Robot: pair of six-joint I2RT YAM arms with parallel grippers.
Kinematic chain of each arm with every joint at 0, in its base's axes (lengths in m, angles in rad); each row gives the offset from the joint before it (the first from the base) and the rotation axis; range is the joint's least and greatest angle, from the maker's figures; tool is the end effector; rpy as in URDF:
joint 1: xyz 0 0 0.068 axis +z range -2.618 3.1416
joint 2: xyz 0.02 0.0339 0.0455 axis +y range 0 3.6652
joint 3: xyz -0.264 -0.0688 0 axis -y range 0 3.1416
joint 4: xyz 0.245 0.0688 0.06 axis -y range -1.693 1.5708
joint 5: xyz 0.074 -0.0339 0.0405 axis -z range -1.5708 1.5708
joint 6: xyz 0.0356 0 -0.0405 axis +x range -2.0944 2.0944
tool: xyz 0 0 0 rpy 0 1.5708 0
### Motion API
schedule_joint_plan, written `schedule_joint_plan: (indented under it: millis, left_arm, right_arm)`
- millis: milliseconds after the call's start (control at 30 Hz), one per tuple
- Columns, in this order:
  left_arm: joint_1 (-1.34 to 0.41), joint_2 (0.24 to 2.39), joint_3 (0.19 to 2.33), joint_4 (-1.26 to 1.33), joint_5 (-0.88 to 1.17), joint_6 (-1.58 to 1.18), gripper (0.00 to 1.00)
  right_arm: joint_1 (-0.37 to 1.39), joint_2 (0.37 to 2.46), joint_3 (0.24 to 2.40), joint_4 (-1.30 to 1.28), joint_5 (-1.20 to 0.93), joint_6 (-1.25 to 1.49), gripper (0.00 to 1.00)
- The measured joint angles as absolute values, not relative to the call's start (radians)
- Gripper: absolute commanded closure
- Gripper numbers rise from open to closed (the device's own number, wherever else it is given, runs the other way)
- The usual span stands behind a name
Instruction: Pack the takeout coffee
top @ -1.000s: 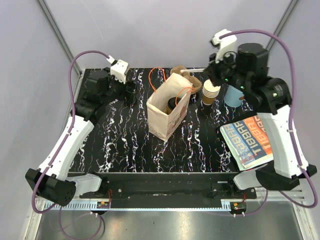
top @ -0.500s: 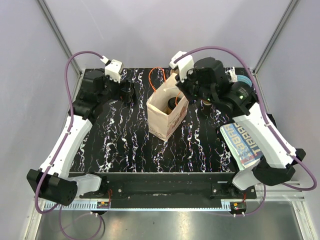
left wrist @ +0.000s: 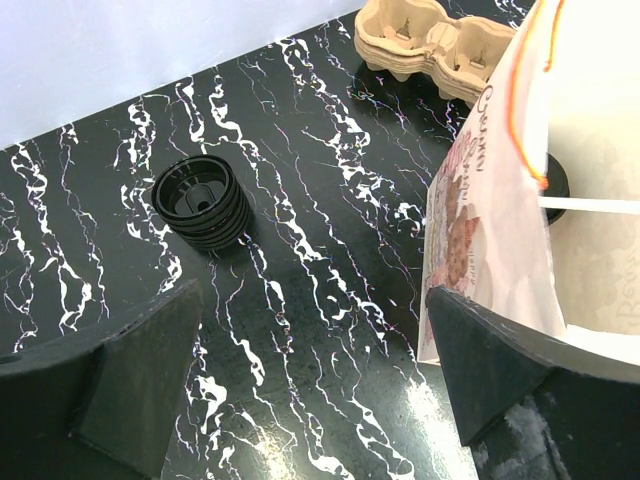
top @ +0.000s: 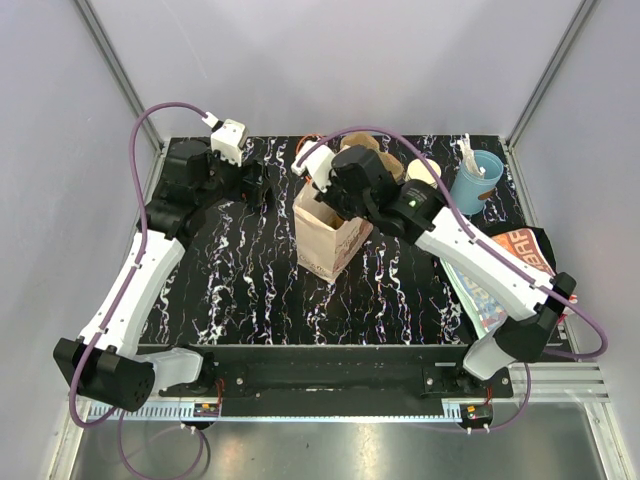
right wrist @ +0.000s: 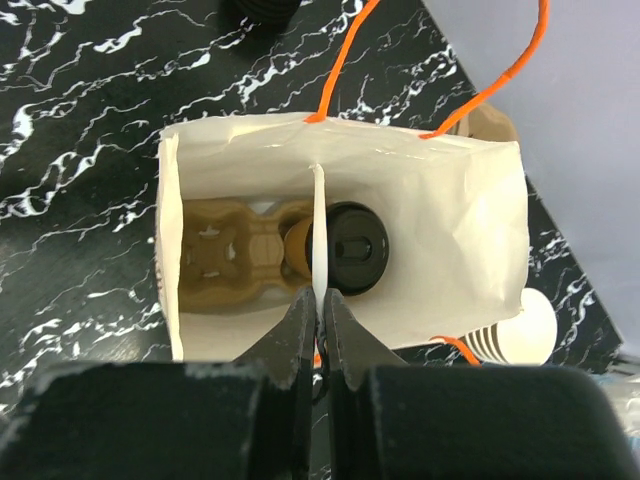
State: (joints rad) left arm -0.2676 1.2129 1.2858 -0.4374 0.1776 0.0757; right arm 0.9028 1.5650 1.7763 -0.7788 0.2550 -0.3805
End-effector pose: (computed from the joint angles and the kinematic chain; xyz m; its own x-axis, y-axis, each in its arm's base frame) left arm 0.2581 -0.0773 0.3996 -0.3111 0.1625 -0.9364 0.4442 0.8959 0.0079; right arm 0.2157 0.2589 0.4293 -0.0759 -0.6764 -0.7326 -0.7067 0.5548 -0.4391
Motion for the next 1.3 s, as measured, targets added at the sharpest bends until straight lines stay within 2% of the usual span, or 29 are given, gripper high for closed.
schedule_joint_plan:
  millis: [267,367,400,800,900,967,1167,1300]
  left_arm:
    - [-0.266,1.213,1.286,-0.437,0.185,0.07,0.01]
    - [-0.266,1.213,1.286,-0.437,0.188,0.07,0.01]
    - [-0.266,1.213,1.286,-0.436,0.189,0.069,0.01]
    - [-0.26,1.206,1.285,-0.431,0.201,0.068,0.01]
    - [-0.26,1.2,1.285,-0.431,0.203,0.068,0.01]
    - [-0.26,1.196,1.285,-0.431,0.203,0.068,0.01]
    - [-0.254,1.163,1.286,-0.431,0.203,0.07,0.01]
    - [-0.253,1.132,1.288,-0.43,0.193,0.077,0.01]
  right_arm:
    - [0.944,1.579,1.721,-0.691,0.323,-0.44,0.87]
    - [0.958,1.58,1.705,-0.676,0.337,-0.453,0.82]
    - [0.962,1.58,1.703,-0.675,0.341,-0.455,0.75]
    - [0.973,1.564,1.699,-0.675,0.349,-0.474,0.37]
    - [0.973,1.543,1.702,-0.682,0.347,-0.477,0.19]
    - [0.973,1.53,1.717,-0.687,0.35,-0.481,0.01]
    - [0.962,1.475,1.787,-0.692,0.382,-0.498,0.0]
    - [0.871,1.414,1.813,-0.673,0.397,-0.489,0.0]
